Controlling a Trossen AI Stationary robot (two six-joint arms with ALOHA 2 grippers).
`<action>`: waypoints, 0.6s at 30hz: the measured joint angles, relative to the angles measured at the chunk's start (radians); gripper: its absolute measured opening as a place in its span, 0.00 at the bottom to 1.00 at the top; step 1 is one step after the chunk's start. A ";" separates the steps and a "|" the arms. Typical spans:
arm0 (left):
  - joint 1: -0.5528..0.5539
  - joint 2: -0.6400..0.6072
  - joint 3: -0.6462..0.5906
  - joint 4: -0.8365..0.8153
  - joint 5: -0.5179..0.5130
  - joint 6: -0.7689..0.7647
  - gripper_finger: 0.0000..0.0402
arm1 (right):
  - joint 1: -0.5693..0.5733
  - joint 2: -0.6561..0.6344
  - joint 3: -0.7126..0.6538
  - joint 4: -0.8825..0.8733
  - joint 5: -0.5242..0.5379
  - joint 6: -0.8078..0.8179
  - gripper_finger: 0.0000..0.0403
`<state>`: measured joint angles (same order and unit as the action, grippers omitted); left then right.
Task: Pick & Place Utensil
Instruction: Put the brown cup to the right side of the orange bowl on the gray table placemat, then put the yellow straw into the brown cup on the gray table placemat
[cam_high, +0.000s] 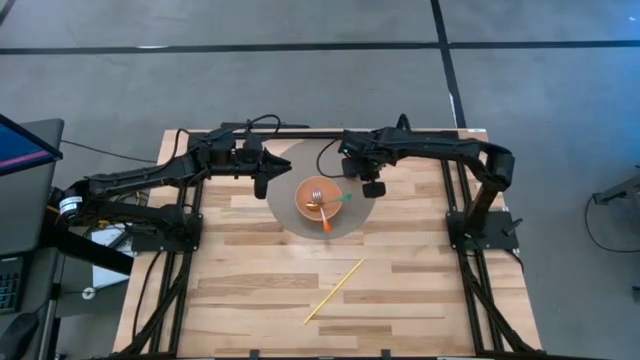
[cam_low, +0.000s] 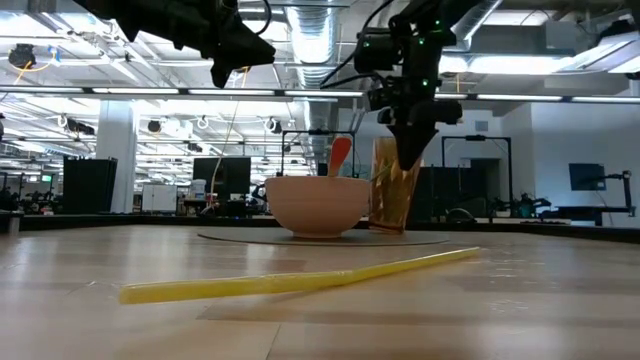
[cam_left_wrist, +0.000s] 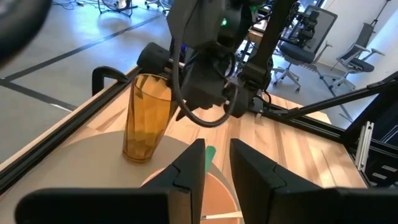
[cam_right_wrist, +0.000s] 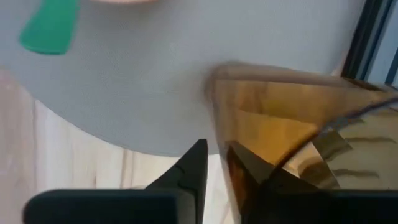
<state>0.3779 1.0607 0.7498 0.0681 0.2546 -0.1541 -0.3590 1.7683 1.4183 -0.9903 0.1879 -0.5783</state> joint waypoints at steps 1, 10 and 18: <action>0.000 0.000 0.000 0.000 0.000 0.000 0.19 | 0.000 -0.001 0.006 -0.007 0.000 0.001 0.15; 0.000 0.000 0.000 0.000 0.000 0.000 0.19 | -0.001 -0.009 0.123 -0.060 -0.002 0.014 0.16; 0.000 0.000 0.000 0.000 0.000 0.000 0.19 | 0.004 -0.009 0.247 -0.187 0.001 0.054 0.16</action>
<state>0.3779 1.0605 0.7498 0.0677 0.2550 -0.1543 -0.3548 1.7596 1.6653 -1.1771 0.1886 -0.5244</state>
